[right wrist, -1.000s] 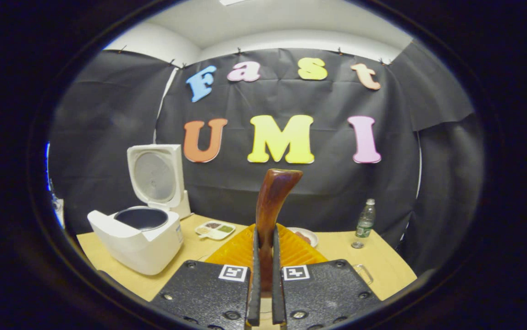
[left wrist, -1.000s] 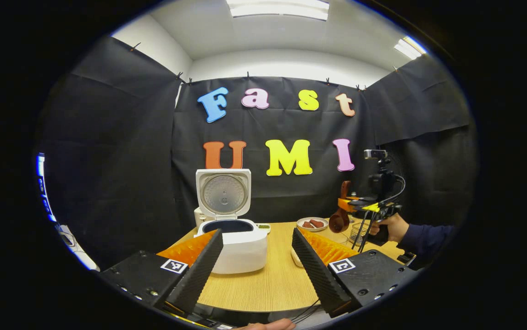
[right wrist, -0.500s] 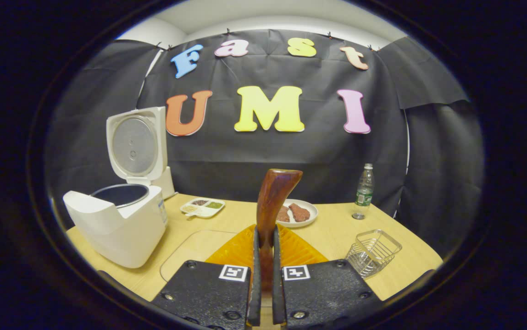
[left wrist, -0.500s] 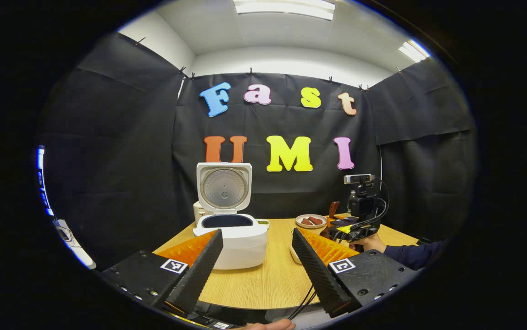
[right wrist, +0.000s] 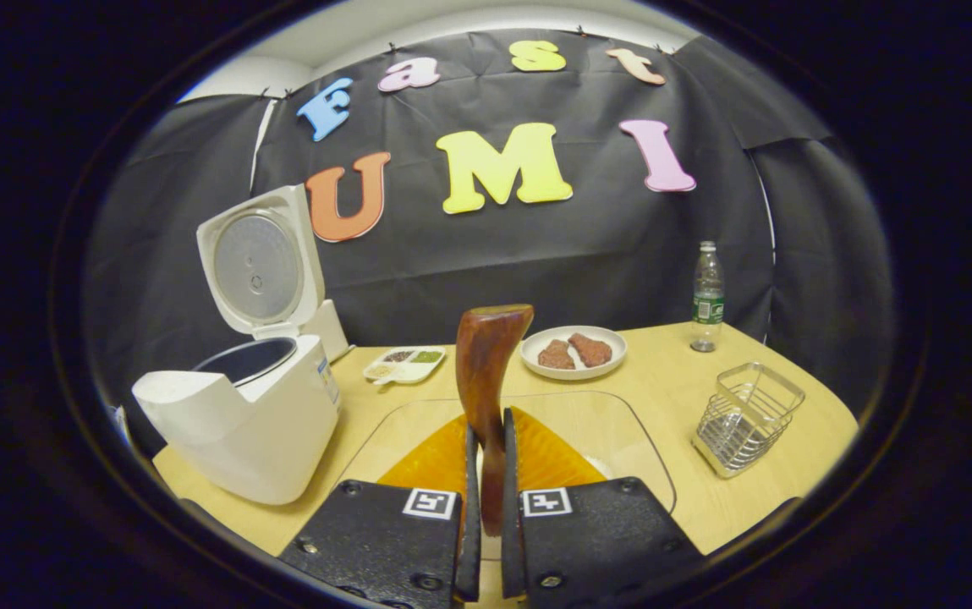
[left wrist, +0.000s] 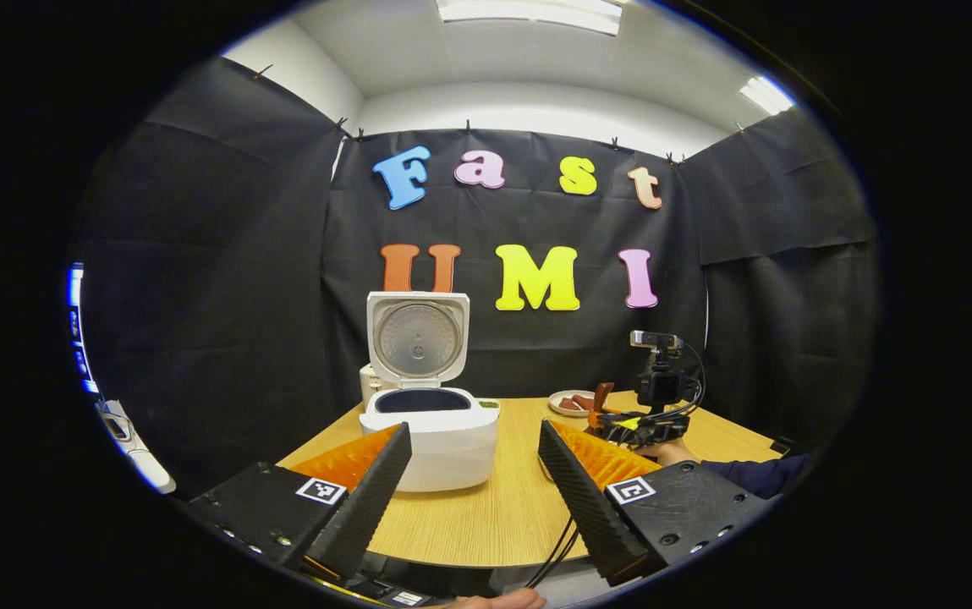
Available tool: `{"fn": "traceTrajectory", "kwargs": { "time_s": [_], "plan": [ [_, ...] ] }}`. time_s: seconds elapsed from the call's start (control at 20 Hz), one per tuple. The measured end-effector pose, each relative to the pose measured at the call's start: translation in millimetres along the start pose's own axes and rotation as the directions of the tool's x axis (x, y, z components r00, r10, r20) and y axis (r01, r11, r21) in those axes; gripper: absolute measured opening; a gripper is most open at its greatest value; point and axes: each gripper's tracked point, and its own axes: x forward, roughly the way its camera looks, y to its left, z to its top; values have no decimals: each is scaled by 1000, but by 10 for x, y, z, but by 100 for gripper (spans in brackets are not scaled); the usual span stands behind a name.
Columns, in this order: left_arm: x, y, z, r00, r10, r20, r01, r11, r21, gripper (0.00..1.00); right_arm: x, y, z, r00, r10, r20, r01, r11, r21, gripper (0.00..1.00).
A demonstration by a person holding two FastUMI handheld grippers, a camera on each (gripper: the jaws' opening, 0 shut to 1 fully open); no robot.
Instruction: Close the left gripper, press the button to open the rice cooker; take a wooden spoon from the chopstick holder with the right hand, scoop a spoonful of rice and pour it into the rice cooker, then put the wooden spoon back into the chopstick holder.
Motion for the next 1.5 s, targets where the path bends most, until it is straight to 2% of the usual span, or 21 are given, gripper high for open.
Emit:
{"fn": "traceTrajectory", "kwargs": {
  "time_s": [0.1,0.2,0.4,0.6,0.7,0.85,1.0,1.05,1.1,1.2,1.25,1.3,1.4,1.5],
  "plan": [
    [-6,18,22,1000,9,1,-9,1000,1,96,-49,-82,38,1000,10,10,-11,997,76,15],
    [-20,24,30,1000,15,2,-15,1000,8,96,-84,-47,101,997,74,32,-78,985,156,15],
    [10,-11,-6,1000,15,-9,-15,1000,18,96,-144,-99,220,990,127,54,-137,952,274,14],
    [24,-42,-8,1000,7,-8,-7,1000,26,96,-190,-182,353,985,152,80,-171,900,401,14],
    [22,-31,-3,1000,9,-3,-9,999,31,96,-197,-262,391,983,155,96,-182,859,478,15],
    [16,-14,6,1000,13,0,-13,999,30,96,-195,-390,391,980,167,108,-197,750,632,14],
    [30,30,-15,1000,22,-1,-22,999,32,96,-145,-516,409,976,184,121,-210,613,762,14],
    [41,63,-29,1000,28,-5,-28,999,33,96,-151,-532,413,972,195,128,-217,559,800,14],
    [42,90,-34,999,34,-8,-34,999,34,96,-159,-546,446,966,213,144,-233,489,841,14],
    [39,135,-48,999,44,-9,-44,998,33,96,-196,-511,550,954,237,184,-257,327,909,14],
    [36,155,-40,999,46,-9,-46,998,32,96,-238,-502,631,948,254,194,-263,279,923,14],
    [34,177,-31,999,48,-9,-48,998,35,96,-308,-386,713,931,302,204,-289,271,918,14],
    [24,231,-7,998,58,-4,-58,998,39,96,-466,-224,883,912,340,230,-327,265,907,14],
    [39,287,3,998,61,-2,-61,998,33,96,-526,-127,976,905,357,231,-335,265,904,14]
  ]
}}
